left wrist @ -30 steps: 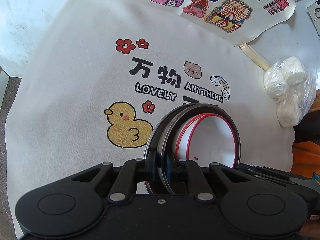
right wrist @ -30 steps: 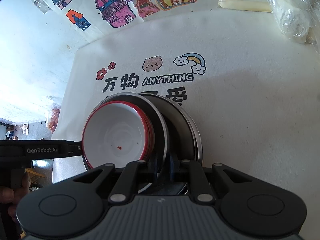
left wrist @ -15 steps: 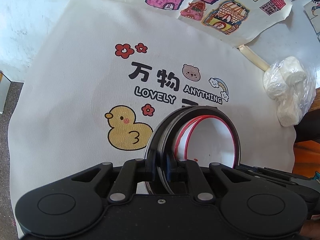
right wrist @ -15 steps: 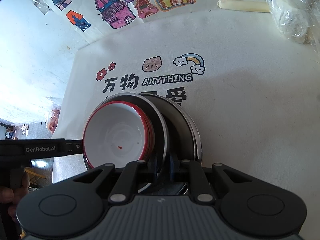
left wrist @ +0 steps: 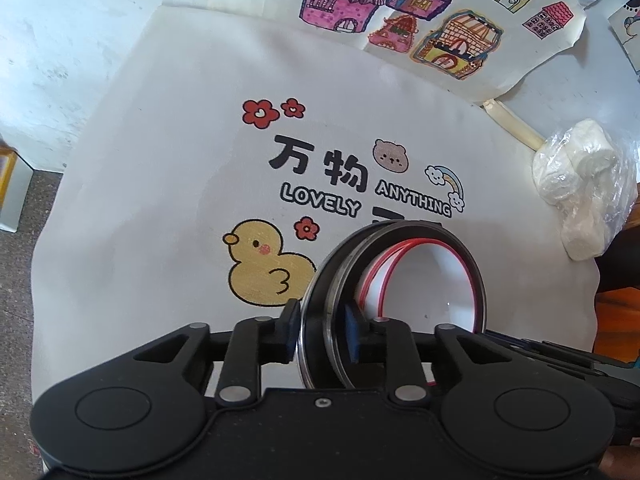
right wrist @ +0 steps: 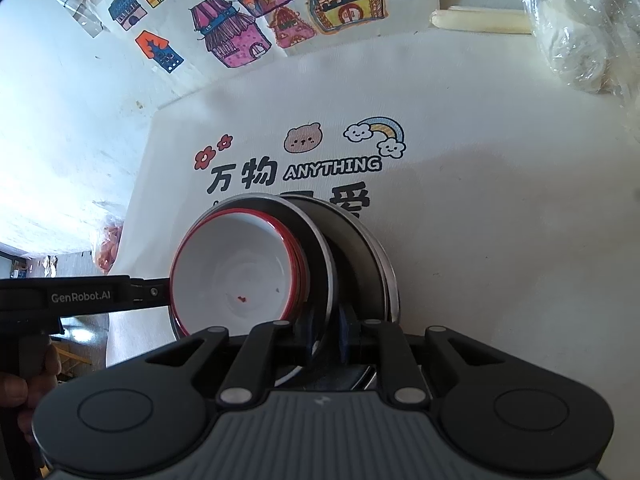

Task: Organize plates and bowls
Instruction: 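Lower the bowl stack onto the shallow steel plate with both grippers, then open both grippers to release the bowl stack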

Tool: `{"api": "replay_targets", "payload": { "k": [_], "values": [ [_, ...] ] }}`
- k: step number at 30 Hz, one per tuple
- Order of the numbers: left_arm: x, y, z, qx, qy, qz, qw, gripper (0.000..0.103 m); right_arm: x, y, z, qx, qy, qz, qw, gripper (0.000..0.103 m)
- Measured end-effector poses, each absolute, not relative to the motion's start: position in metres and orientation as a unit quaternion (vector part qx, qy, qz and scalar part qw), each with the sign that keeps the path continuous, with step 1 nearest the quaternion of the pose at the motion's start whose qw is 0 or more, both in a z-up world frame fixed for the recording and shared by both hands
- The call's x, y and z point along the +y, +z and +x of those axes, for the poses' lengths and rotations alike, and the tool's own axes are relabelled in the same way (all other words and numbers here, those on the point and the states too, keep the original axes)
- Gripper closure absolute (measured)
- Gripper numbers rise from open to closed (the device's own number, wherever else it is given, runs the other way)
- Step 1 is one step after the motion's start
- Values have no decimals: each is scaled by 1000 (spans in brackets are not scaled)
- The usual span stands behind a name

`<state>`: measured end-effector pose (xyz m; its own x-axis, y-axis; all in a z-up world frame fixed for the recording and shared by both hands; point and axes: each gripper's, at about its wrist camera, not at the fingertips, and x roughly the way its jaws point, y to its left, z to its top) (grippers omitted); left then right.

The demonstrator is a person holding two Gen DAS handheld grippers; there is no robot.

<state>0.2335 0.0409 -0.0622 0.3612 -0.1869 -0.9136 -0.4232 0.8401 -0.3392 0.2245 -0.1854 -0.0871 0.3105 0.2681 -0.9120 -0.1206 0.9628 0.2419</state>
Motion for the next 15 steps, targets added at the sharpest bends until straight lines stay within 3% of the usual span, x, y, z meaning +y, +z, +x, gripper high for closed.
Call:
{"api": "replay_targets", "payload": {
  "k": [6,15],
  "values": [
    [40,-58,230,556,86,-263,784,65,-188,-84,221,567,118,69,812,76],
    [41,-52,223,548,95,-254,791,50,-191,-78,215,556,116,73,820,73]
  ]
}}
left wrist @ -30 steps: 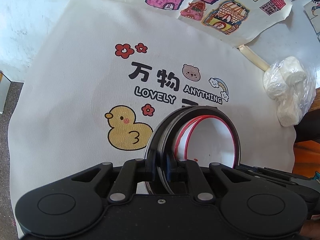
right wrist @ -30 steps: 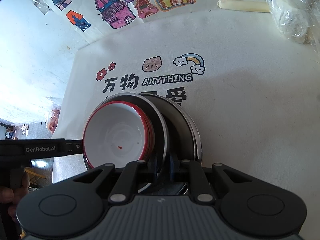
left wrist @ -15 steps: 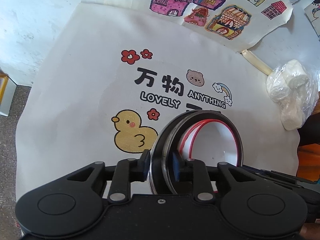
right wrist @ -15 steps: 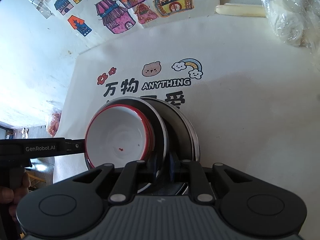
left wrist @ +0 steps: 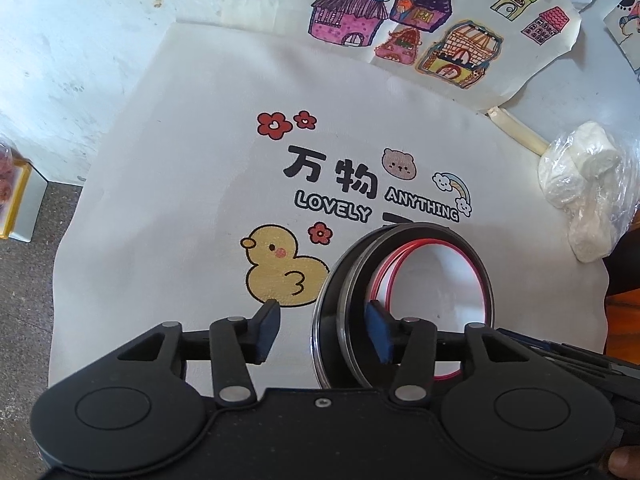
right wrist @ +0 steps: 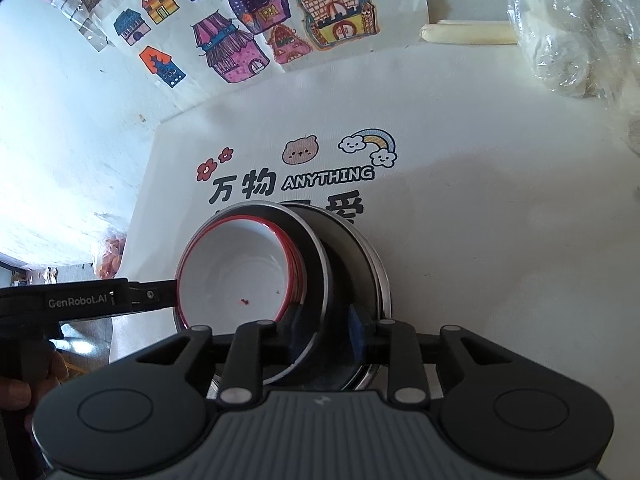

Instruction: Organize plates and bowls

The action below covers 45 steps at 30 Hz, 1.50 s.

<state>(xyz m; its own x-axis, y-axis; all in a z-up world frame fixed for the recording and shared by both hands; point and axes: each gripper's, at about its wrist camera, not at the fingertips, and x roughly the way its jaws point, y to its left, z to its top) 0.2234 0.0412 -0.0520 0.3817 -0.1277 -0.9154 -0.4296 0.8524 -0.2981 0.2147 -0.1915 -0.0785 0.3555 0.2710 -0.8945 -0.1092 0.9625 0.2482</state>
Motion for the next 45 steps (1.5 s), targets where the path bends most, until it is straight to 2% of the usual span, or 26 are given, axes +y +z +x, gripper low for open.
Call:
{"api": "replay_targets", "payload": {
  "k": [4,6,19,25,27,39,45],
  "values": [
    [41,-49,221,544,103,-249,795,43,-193,-76,211,551,115,75,823,71],
    [42,-48,220,543,108,-246,796,38,-194,-76,210,548,114,76,825,69],
    [39,-44,210,536,129,-231,802,18,-203,-71,202,532,106,89,836,56],
    [37,-41,203,529,130,-230,806,12,-206,-69,193,526,106,93,839,46],
    [36,-39,201,525,129,-230,809,3,-206,-69,190,522,108,94,841,38],
    [29,-23,187,493,122,-231,830,1,-208,-54,174,485,134,89,860,9],
    [18,-7,174,464,120,-222,849,1,-214,-38,158,459,143,74,874,0]
  ]
}}
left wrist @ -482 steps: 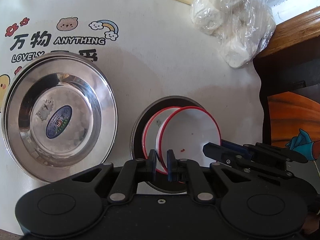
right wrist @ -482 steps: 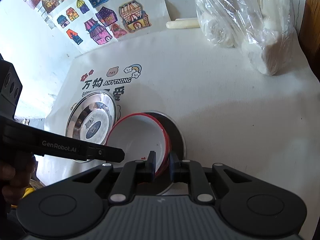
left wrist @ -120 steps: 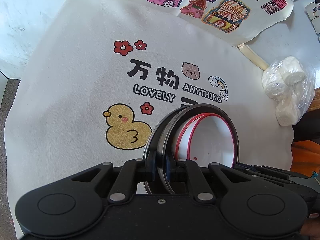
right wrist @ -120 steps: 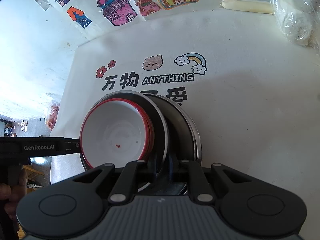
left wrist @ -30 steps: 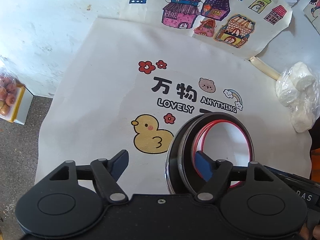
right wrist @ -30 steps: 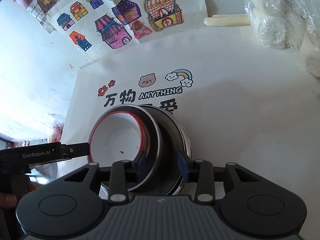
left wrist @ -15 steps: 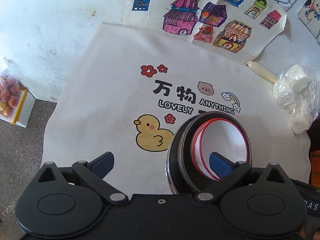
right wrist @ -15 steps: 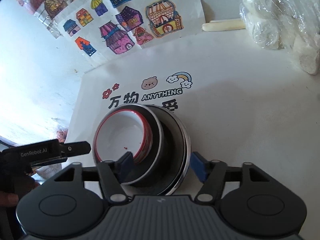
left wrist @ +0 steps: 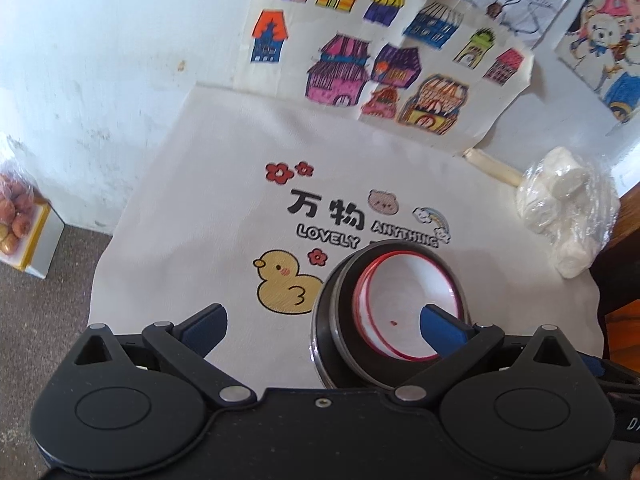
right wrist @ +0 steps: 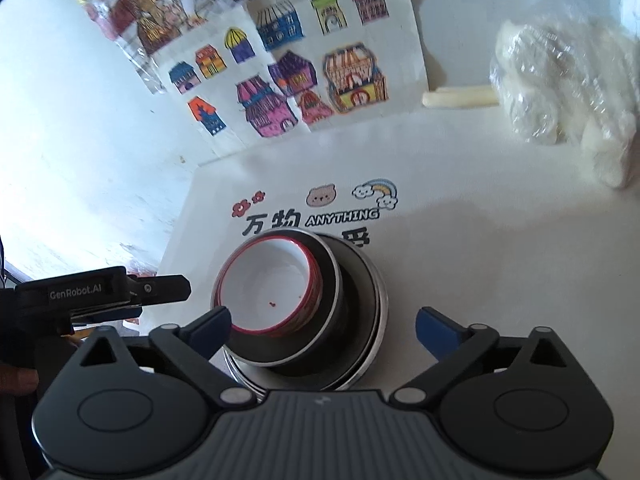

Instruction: Organize plates and bowls

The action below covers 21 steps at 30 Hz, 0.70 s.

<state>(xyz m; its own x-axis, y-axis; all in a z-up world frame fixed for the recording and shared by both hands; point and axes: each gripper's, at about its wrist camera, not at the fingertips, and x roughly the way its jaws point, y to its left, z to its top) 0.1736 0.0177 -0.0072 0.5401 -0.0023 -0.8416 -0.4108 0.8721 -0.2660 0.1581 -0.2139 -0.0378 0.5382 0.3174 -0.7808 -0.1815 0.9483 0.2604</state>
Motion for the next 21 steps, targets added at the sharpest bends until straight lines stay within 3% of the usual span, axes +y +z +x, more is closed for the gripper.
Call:
{"api": "replay_targets", "payload": {
  "k": [21],
  "values": [
    [-40,43,68,407,161,-158,885,1,-244,1,58,387,142,69,908,0]
  ]
}}
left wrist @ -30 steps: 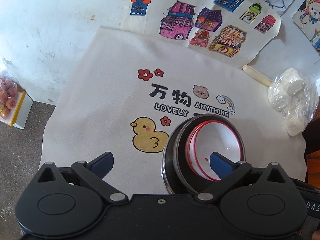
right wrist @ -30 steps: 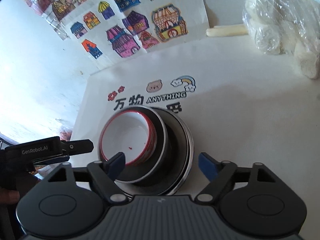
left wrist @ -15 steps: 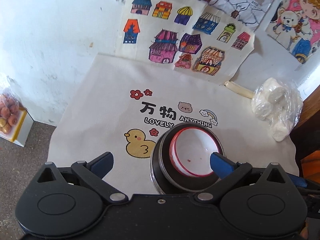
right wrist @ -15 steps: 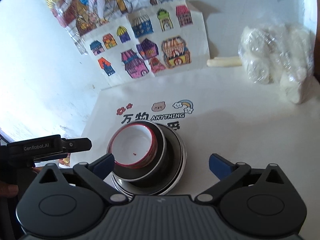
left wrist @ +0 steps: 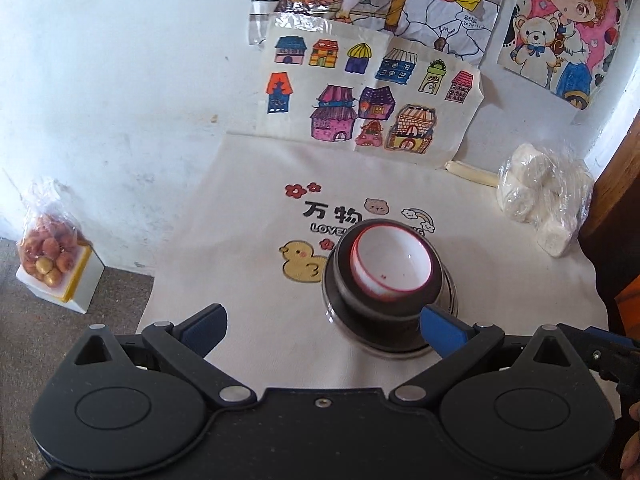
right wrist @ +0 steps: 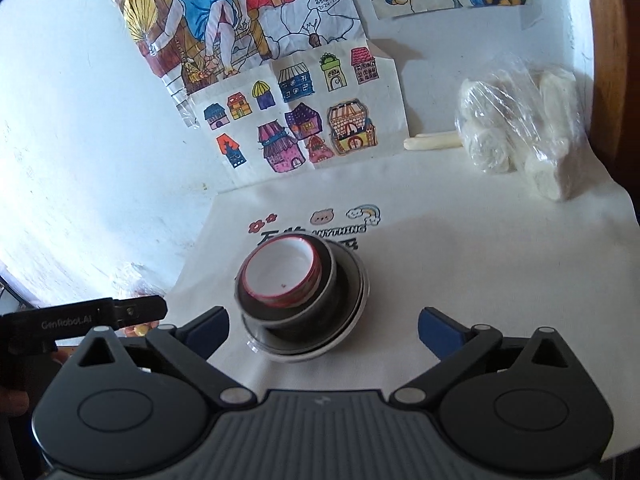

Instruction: Organize plates and bowls

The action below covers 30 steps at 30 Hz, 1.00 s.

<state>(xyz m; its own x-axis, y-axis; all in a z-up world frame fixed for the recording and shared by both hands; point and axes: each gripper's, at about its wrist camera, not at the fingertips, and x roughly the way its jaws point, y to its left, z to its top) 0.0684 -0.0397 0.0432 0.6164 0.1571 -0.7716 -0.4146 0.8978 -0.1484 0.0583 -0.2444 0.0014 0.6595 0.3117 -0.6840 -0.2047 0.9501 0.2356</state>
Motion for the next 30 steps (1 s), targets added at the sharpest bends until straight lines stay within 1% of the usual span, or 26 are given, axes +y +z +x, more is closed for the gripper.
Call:
{"api": "replay_targets", "payload": {
  "k": [11,20,26,30],
  "values": [
    [-34,54,36,398,141,-148,894,1,-232,10,24,373,124,64,917,0],
    [-2,55,27,385,88,-122,911,1,-204,13,5,357,87,71,928,0],
    [29,54,25,369,-1,-72,927,1,-171,15,-16,317,23,95,943,0],
    [53,62,20,358,-52,-40,931,1,-139,13,-37,288,-25,112,951,0]
  ]
}}
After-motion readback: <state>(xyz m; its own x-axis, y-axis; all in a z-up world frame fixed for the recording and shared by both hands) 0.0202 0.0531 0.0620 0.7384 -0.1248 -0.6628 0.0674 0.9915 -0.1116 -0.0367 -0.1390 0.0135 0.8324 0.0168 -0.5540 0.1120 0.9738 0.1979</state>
